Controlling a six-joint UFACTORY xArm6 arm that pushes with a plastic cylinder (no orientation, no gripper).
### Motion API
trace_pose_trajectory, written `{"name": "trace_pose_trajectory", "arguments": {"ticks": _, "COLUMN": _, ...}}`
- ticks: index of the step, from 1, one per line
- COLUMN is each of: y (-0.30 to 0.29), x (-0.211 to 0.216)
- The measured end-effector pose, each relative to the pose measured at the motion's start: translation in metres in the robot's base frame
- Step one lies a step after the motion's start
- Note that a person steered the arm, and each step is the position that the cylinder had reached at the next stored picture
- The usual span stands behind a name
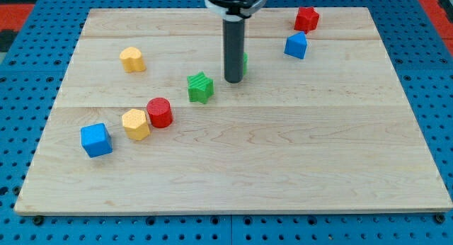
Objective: Push the green star slightly towards the top of the board
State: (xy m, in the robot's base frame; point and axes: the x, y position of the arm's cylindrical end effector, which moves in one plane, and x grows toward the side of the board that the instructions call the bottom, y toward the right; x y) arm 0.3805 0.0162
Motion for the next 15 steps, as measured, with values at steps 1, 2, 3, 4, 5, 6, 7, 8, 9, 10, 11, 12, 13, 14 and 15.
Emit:
{"name": "trace_pose_trajectory", "arguments": {"ticks": 1, "y": -0.066, "x": 0.003}}
{"name": "trace_pose_trajectory", "arguments": {"ticks": 2, "y": -0.056, "x": -0.028}}
{"name": "trace_pose_trajectory", "arguments": {"ticks": 3, "y": -0.015, "x": -0.038}}
{"name": "trace_pose_trajectory", "arguments": {"ticks": 4, "y": 0.009, "x": -0.054}}
{"name": "trace_pose_trajectory", "arguments": {"ticks": 5, "y": -0.022, "x": -0.003}}
{"name": "trace_pose_trajectory", "arguments": {"ticks": 6, "y": -0.016, "x": 0.068}}
{"name": "trace_pose_trajectory", "arguments": {"ticks": 7, "y": -0.068, "x": 0.101}}
{"name": "trace_pose_trajectory", "arguments": {"ticks": 8, "y": -0.100, "x": 0.092}}
{"name": "trace_pose_trajectory", "arguments": {"ticks": 9, "y": -0.104, "x": 0.053}}
{"name": "trace_pose_trajectory", "arguments": {"ticks": 10, "y": -0.085, "x": 0.038}}
{"name": "trace_pose_trajectory", "arguments": {"ticks": 11, "y": -0.069, "x": 0.029}}
{"name": "trace_pose_trajectory", "arguments": {"ticks": 12, "y": -0.057, "x": 0.020}}
{"name": "trace_pose_trajectory", "arguments": {"ticks": 13, "y": -0.038, "x": 0.046}}
{"name": "trace_pose_trajectory", "arguments": {"ticks": 14, "y": -0.069, "x": 0.078}}
{"name": "trace_pose_trajectory", "arguments": {"ticks": 15, "y": -0.112, "x": 0.118}}
